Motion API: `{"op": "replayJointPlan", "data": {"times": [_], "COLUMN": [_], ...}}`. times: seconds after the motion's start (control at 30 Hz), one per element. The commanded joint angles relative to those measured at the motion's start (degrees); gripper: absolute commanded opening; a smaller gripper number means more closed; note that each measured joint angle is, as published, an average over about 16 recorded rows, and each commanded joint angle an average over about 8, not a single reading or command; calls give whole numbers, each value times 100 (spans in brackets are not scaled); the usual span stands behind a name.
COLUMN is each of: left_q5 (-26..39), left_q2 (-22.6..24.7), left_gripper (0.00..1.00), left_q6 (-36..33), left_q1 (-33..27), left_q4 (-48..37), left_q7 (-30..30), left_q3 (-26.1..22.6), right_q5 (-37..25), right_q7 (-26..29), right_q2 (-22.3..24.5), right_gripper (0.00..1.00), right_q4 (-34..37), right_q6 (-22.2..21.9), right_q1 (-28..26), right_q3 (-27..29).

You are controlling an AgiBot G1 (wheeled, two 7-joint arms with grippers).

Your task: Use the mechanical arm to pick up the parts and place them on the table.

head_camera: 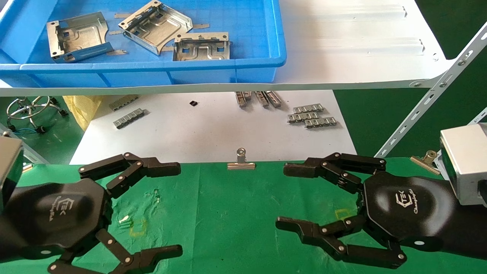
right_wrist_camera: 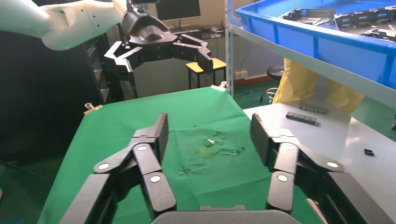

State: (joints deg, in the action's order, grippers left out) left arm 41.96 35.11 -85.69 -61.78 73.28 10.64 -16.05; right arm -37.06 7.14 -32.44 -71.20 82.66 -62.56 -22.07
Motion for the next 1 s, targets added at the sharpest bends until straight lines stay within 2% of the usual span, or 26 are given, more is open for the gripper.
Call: {"op": "replayJointPlan", "data": {"times": [0.03, 0.47, 0.6, 0.7, 0.8, 1.0], "left_q5": [0, 1, 88, 299, 675, 1721], "left_q2": [0, -2, 24, 136, 351, 1099], "left_gripper": [100, 100, 100, 100, 100, 100], "left_q6": [0, 0, -1, 24, 58, 180], "left_q1": [0, -4, -264, -802, -1588, -3277], "left_q4": [0, 8, 24, -69, -351, -1766], "left_q7": [0, -3, -55, -46, -3, -35], "left_q3": [0, 3, 19, -16, -136, -587], "right_q5": [0, 0, 0, 0, 0, 0], "right_q7": [0, 0, 0, 0, 0, 0], "right_q2": [0, 0, 0, 0, 0, 0], "right_gripper": [0, 0, 0, 0, 0, 0], "right_q4": [0, 0, 0, 0, 0, 0], "right_q6": [0, 0, 0, 0, 0, 0], "right_q1": [0, 0, 0, 0, 0, 0], "right_q3": [0, 0, 0, 0, 0, 0]}}
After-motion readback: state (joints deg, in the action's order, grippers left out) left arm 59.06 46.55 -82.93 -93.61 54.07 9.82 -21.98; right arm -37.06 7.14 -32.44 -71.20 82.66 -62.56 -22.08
